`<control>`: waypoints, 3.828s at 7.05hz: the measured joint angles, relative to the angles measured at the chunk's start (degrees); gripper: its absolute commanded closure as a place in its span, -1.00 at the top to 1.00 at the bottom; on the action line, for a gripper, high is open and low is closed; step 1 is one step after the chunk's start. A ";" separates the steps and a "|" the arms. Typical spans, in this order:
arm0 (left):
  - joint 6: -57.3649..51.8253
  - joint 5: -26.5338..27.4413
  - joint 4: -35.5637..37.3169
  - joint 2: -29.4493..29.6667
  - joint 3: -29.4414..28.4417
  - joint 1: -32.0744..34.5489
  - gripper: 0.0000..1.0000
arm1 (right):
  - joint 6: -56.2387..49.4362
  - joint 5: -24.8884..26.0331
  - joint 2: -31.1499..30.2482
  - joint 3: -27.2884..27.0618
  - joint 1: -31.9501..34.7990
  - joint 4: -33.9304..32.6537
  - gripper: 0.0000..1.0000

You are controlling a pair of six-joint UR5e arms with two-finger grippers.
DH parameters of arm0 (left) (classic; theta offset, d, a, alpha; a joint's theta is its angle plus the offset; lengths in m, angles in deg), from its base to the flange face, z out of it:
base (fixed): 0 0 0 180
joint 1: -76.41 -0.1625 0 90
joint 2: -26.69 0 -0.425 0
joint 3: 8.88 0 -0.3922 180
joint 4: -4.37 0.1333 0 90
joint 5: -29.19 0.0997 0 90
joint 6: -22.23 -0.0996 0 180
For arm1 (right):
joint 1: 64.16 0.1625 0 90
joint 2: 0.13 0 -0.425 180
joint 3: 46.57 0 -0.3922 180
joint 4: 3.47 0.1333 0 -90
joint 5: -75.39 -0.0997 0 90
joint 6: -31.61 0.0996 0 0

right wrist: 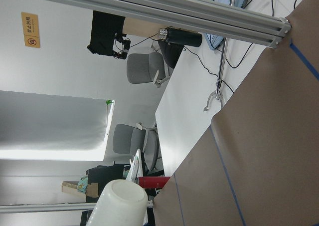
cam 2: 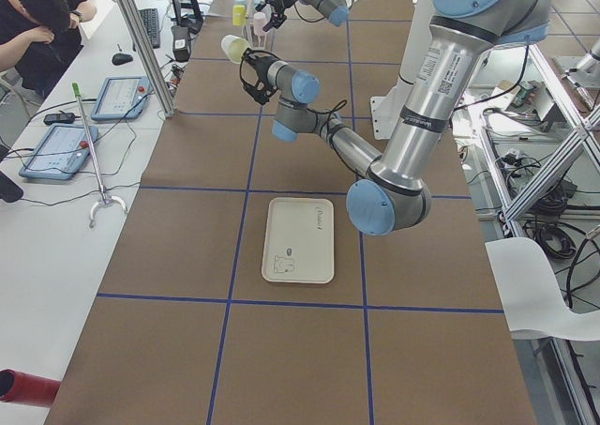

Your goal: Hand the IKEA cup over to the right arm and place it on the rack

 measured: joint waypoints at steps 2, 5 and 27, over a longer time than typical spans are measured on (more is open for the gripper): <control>2.54 1.07 -6.25 1.38 -3.01 -2.29 -1.00 | 0.18 4.32 2.48 1.31 -3.54 0.33 1.00; 2.74 4.80 -7.03 4.61 -3.64 -7.82 -1.00 | 0.34 6.84 4.68 3.27 -4.56 0.36 1.00; -4.92 8.17 -6.38 6.61 -1.81 -13.22 1.00 | 5.04 9.54 3.96 4.56 -0.98 1.16 -1.00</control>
